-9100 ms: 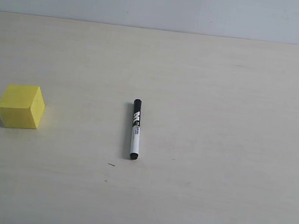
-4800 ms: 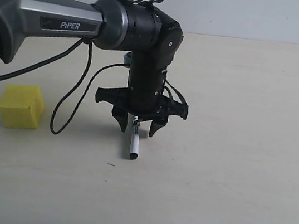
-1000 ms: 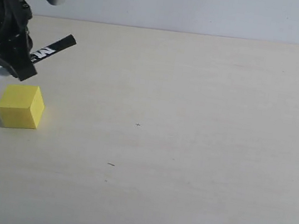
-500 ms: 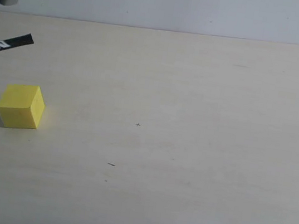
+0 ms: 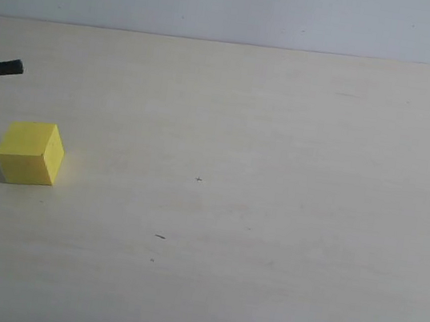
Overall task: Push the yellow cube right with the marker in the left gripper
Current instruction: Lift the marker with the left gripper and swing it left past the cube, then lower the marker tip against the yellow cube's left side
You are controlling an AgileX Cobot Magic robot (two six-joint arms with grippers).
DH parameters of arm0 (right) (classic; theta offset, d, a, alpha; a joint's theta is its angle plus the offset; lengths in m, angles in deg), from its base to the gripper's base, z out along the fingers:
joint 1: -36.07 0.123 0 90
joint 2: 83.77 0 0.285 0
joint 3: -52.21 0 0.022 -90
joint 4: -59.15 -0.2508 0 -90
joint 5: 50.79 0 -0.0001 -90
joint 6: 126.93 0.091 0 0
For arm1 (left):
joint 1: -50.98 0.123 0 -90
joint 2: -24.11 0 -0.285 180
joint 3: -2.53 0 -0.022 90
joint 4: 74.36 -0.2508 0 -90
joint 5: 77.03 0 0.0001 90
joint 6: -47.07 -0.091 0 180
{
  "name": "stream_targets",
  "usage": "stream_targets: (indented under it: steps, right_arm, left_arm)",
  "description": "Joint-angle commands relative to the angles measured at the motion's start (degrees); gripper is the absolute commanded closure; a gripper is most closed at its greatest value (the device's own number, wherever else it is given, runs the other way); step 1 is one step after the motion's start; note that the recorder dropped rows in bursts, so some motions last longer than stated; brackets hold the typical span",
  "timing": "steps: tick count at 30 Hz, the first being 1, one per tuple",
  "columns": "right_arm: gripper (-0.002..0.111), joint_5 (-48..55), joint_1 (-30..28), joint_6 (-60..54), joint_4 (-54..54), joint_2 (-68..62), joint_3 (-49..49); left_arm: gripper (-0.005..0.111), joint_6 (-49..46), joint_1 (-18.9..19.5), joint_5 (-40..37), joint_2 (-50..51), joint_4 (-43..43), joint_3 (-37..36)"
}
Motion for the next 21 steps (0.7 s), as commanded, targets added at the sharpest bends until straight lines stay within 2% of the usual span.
stream_targets:
  steps: [1, 4, 6, 13, 21]
  right_arm:
    - [0.108, -0.24, -0.19, -0.27, 0.03, 0.36, -0.3]
    - [0.108, -0.24, -0.19, -0.27, 0.03, 0.36, -0.3]
    - [0.108, -0.24, -0.19, -0.27, 0.03, 0.36, -0.3]
    - [0.108, -0.24, -0.19, -0.27, 0.03, 0.36, -0.3]
    - [0.108, -0.24, -0.19, -0.27, 0.03, 0.36, -0.3]
  left_arm:
    - [0.107, 2.75, 3.84, 0.2, 0.01, -0.12, -0.64]
    - [0.107, 1.25, 4.33, -0.07, 0.01, -0.15, -1.03]
    - [0.107, -2.95, 4.89, 0.31, 0.01, -0.29, -2.06]
    - [0.107, -7.38, 5.54, 7.36, 1.92, -10.16, -6.79]
    - [0.107, -20.35, 11.55, 11.77, 6.65, -1.52, -7.35]
